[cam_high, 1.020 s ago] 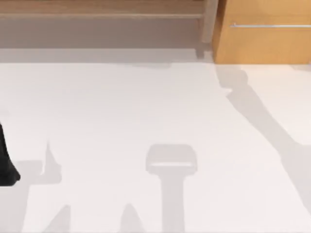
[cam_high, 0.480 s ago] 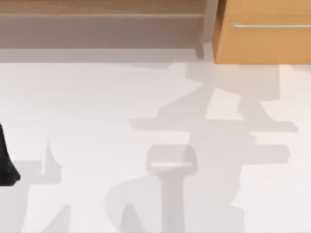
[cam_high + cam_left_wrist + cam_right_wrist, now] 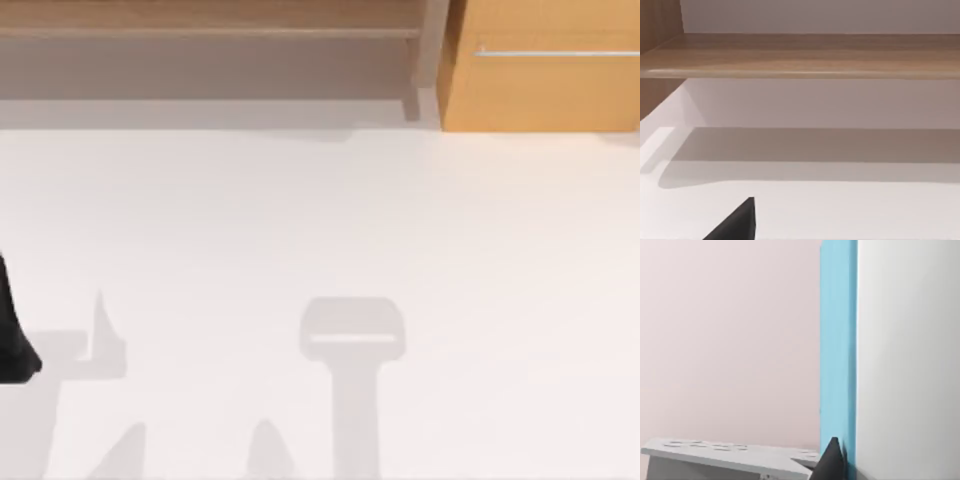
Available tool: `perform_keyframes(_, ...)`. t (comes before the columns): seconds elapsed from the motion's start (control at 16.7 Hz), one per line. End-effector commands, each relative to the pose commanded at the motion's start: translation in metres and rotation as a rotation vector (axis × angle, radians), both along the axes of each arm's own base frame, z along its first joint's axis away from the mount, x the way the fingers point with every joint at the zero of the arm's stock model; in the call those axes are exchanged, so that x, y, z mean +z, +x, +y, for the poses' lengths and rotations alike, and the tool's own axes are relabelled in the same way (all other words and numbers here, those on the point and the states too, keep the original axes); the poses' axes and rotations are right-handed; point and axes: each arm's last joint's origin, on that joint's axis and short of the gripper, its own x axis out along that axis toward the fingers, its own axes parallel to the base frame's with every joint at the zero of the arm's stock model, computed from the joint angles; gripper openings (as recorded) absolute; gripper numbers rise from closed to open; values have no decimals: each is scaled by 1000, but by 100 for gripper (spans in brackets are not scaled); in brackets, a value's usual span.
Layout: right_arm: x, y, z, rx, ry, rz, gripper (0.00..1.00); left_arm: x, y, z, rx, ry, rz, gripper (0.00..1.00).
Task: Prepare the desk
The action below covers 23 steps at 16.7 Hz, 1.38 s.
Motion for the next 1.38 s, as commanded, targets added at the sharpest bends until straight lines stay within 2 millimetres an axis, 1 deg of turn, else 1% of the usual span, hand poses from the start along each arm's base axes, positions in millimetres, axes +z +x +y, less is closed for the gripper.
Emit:
perform_keyframes(0.12,-23,0,3,77,84,14,0,0,0,0,0,0,0,100)
perform_keyframes(0.24,-34,9,15,185,144,7,0,0,0,0,0,0,0,100)
perform_keyframes(0.54,-46,38,55,451,225,-14,0,0,0,0,0,0,0,100)
perform_keyframes(0.66,-51,43,62,492,246,-6,0,0,0,0,0,0,0,100)
perform_keyframes(1.08,-51,43,61,487,247,-7,0,0,0,0,0,0,0,100)
perform_keyframes(1.38,-54,62,61,490,248,-5,0,0,0,0,0,0,0,100)
